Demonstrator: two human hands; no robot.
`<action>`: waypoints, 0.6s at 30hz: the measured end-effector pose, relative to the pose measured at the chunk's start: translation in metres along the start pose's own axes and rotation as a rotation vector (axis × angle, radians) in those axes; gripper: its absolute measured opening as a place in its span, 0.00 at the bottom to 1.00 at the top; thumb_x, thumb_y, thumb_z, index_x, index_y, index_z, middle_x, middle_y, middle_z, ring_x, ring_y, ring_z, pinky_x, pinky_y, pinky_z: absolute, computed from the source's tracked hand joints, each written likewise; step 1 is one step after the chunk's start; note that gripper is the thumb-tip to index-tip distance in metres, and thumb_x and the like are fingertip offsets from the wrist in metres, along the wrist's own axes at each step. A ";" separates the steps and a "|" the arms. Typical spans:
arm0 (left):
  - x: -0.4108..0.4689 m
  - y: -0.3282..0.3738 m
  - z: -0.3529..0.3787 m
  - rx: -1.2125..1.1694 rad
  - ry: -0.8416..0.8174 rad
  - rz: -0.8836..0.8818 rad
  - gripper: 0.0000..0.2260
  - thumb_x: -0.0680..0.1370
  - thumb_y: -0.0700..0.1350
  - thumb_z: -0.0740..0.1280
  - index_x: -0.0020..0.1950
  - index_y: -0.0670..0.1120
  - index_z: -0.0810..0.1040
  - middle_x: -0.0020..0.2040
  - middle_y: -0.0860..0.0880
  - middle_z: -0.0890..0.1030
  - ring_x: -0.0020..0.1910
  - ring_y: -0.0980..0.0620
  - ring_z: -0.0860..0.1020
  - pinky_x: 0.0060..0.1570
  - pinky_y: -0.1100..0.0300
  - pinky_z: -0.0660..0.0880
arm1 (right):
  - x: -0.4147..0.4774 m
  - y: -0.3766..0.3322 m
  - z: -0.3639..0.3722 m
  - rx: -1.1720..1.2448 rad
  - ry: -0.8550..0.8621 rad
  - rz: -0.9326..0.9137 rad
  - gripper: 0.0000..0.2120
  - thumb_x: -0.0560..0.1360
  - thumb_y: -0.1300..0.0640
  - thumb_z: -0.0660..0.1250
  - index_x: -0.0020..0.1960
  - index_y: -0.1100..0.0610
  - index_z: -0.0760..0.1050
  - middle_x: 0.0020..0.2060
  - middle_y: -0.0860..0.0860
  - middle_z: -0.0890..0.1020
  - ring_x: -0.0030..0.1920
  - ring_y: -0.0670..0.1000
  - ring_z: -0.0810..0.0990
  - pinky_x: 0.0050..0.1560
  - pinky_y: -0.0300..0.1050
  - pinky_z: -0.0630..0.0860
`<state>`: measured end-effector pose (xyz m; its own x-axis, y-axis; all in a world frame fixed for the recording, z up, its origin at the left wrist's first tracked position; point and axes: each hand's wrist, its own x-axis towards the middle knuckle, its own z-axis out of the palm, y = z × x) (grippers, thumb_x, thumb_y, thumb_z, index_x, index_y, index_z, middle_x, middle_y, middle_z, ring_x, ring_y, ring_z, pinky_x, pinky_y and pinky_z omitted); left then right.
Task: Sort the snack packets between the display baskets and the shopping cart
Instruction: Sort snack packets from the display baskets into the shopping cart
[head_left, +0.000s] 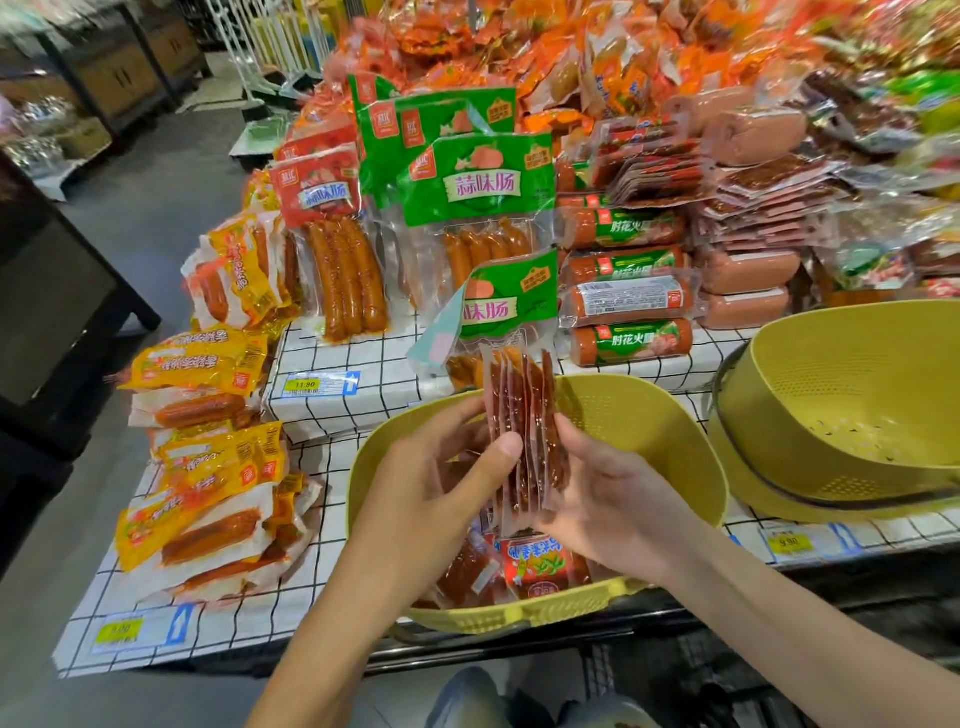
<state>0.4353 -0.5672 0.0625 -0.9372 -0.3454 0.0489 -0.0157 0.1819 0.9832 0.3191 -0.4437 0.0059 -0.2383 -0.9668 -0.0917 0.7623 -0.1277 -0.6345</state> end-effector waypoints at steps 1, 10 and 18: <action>0.000 0.000 0.000 0.007 0.014 0.004 0.16 0.71 0.51 0.67 0.59 0.56 0.77 0.53 0.58 0.84 0.55 0.56 0.81 0.55 0.51 0.79 | -0.001 0.000 -0.001 -0.005 0.009 0.001 0.23 0.75 0.47 0.67 0.67 0.54 0.74 0.60 0.52 0.79 0.61 0.52 0.77 0.60 0.50 0.71; 0.000 -0.005 -0.005 0.091 0.091 0.011 0.12 0.78 0.35 0.65 0.53 0.52 0.80 0.47 0.52 0.85 0.47 0.55 0.83 0.48 0.53 0.80 | -0.005 0.000 0.003 0.032 -0.028 0.026 0.19 0.81 0.50 0.55 0.67 0.57 0.73 0.60 0.53 0.79 0.63 0.52 0.75 0.67 0.54 0.61; 0.010 -0.023 0.004 -0.073 0.109 -0.075 0.16 0.77 0.33 0.64 0.58 0.52 0.75 0.48 0.52 0.85 0.47 0.53 0.83 0.42 0.60 0.80 | -0.020 0.001 0.003 -0.106 0.067 -0.046 0.23 0.81 0.56 0.54 0.75 0.61 0.59 0.71 0.61 0.67 0.72 0.61 0.65 0.72 0.64 0.59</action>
<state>0.4248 -0.5707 0.0398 -0.8908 -0.4543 -0.0104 -0.0551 0.0854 0.9948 0.3266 -0.4256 0.0092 -0.3142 -0.9431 -0.1093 0.6823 -0.1442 -0.7167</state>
